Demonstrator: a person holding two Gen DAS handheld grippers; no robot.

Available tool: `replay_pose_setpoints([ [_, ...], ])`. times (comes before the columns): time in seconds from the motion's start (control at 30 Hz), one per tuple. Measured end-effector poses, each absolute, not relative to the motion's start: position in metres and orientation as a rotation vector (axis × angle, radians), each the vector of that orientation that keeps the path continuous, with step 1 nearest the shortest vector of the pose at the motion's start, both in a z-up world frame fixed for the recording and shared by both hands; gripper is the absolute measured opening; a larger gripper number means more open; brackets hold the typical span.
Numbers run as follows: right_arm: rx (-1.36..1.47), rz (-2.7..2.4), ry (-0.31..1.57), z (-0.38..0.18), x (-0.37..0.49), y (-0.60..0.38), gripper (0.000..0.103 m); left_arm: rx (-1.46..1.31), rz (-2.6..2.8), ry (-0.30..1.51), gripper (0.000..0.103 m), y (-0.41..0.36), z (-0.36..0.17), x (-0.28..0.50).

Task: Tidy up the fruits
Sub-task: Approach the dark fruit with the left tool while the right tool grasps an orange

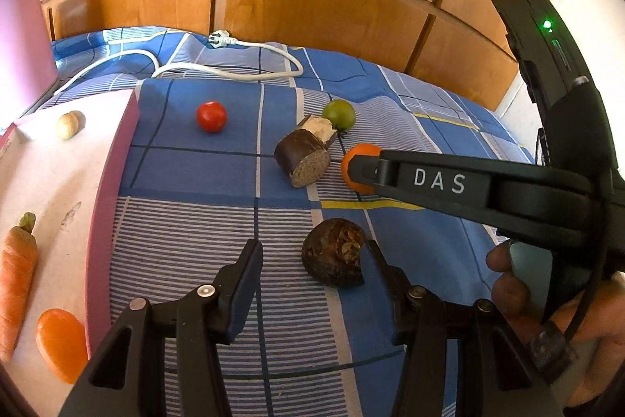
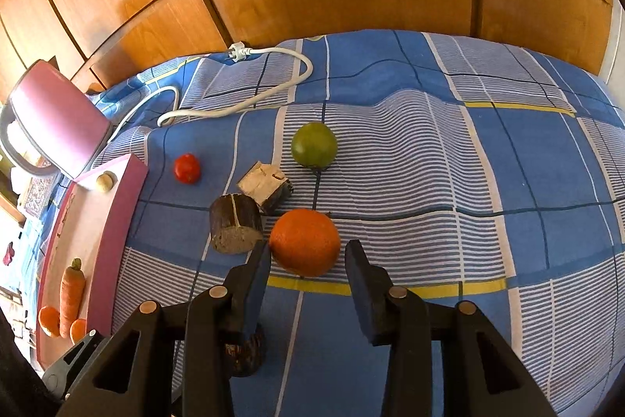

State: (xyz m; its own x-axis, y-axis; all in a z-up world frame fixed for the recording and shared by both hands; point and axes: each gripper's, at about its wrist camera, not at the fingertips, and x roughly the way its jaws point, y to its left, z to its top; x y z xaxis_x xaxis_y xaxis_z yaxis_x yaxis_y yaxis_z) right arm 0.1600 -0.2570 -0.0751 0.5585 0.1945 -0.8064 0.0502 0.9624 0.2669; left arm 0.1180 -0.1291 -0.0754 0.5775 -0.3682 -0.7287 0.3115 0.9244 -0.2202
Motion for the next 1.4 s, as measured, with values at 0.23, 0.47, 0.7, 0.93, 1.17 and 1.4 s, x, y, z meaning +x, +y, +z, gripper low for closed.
replay_pose_setpoints([
  [0.23,0.287,0.097,0.983,-0.077,0.165,-0.255,0.04,-0.077,-0.395,0.869,0.053,-0.131,-0.077,0.123],
  [0.47,0.288,0.1,0.976,-0.078,0.165,-0.259,0.038,-0.084,-0.388,0.867,0.056,-0.137,-0.079,0.127],
  [0.7,0.281,0.035,0.964,-0.077,0.158,-0.28,0.038,-0.082,-0.385,0.888,0.059,-0.15,-0.085,0.135],
  [0.93,0.252,0.04,0.964,-0.078,0.16,-0.283,0.038,-0.058,-0.368,0.901,0.059,-0.156,-0.088,0.141],
  [1.17,0.316,0.064,0.966,-0.086,0.166,-0.289,0.04,-0.038,-0.362,0.904,0.06,-0.158,-0.091,0.141],
  [1.4,0.349,0.052,0.934,-0.092,0.166,-0.295,0.04,-0.052,-0.367,0.902,0.061,-0.156,-0.093,0.142],
])
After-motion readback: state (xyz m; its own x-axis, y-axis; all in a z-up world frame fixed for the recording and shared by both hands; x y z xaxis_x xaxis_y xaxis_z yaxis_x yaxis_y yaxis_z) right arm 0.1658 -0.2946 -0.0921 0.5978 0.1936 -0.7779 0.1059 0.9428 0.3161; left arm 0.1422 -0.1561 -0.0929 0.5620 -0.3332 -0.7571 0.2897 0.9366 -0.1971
